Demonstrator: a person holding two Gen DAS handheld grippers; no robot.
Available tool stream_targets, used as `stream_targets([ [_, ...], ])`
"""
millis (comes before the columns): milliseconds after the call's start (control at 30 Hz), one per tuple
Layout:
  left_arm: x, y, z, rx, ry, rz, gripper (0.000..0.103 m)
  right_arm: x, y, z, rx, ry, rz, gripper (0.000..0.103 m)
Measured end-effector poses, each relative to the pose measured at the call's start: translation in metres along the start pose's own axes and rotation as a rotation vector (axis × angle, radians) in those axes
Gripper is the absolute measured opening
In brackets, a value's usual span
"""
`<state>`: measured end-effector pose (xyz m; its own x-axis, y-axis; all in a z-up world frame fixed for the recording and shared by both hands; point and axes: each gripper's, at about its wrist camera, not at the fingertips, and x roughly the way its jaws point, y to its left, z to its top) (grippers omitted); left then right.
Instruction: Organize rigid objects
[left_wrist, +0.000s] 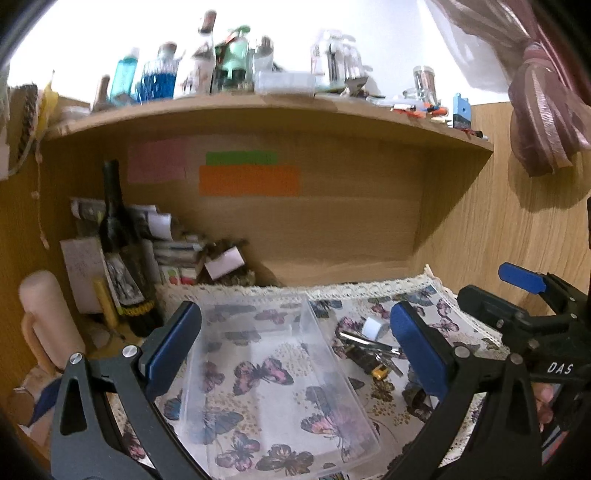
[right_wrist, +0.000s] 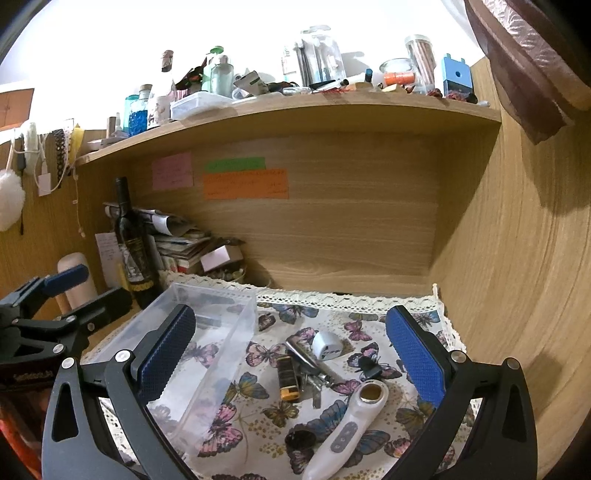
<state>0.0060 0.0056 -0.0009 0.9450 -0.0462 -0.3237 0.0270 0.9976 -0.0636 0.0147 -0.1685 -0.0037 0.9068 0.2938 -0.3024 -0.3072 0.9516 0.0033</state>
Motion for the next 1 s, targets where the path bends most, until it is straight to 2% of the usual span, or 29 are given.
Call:
stream_targets([
  [67, 0.005, 0.008, -0.002, -0.023, 0.028, -0.014, 0.103, 0.002, -0.002, 0.0, 0.002, 0.004, -0.007, 0.103],
  [100, 0.008, 0.011, -0.003, -0.032, 0.039, -0.012, 0.098, 0.003, -0.002, -0.001, 0.001, 0.008, -0.011, 0.101],
  [133, 0.011, 0.016, -0.003, -0.04, 0.061, -0.004, 0.087, 0.005, -0.003, -0.001, -0.001, 0.014, -0.017, 0.099],
  [200, 0.019, 0.024, -0.005, -0.054, 0.103, 0.006, 0.077, 0.009, -0.006, -0.002, -0.005, 0.035, -0.035, 0.088],
  [267, 0.028, 0.037, -0.007, -0.085, 0.16, -0.007, 0.072, 0.014, -0.01, -0.004, -0.007, 0.063, -0.05, 0.082],
  [333, 0.038, 0.047, -0.01, -0.093, 0.211, 0.004, 0.061, 0.02, -0.015, -0.007, -0.004, 0.09, -0.069, 0.077],
  [533, 0.063, 0.074, -0.023, -0.094, 0.35, 0.07, 0.052, 0.032, -0.033, -0.019, 0.042, 0.177, -0.093, 0.061],
  [667, 0.078, 0.097, -0.032, -0.132, 0.449, 0.073, 0.042, 0.042, -0.044, -0.029, 0.069, 0.245, -0.114, 0.052],
  [733, 0.084, 0.105, -0.037, -0.147, 0.496, 0.078, 0.033, 0.046, -0.048, -0.034, 0.078, 0.272, -0.126, 0.051],
  [867, 0.094, 0.113, -0.044, -0.148, 0.569, 0.078, 0.028, 0.053, -0.058, -0.047, 0.105, 0.324, -0.155, 0.05],
  [900, 0.095, 0.114, -0.047, -0.147, 0.588, 0.076, 0.023, 0.056, -0.06, -0.051, 0.119, 0.343, -0.159, 0.048],
  [1000, 0.097, 0.114, -0.05, -0.143, 0.626, 0.058, 0.023, 0.063, -0.066, -0.062, 0.15, 0.394, -0.163, 0.047],
])
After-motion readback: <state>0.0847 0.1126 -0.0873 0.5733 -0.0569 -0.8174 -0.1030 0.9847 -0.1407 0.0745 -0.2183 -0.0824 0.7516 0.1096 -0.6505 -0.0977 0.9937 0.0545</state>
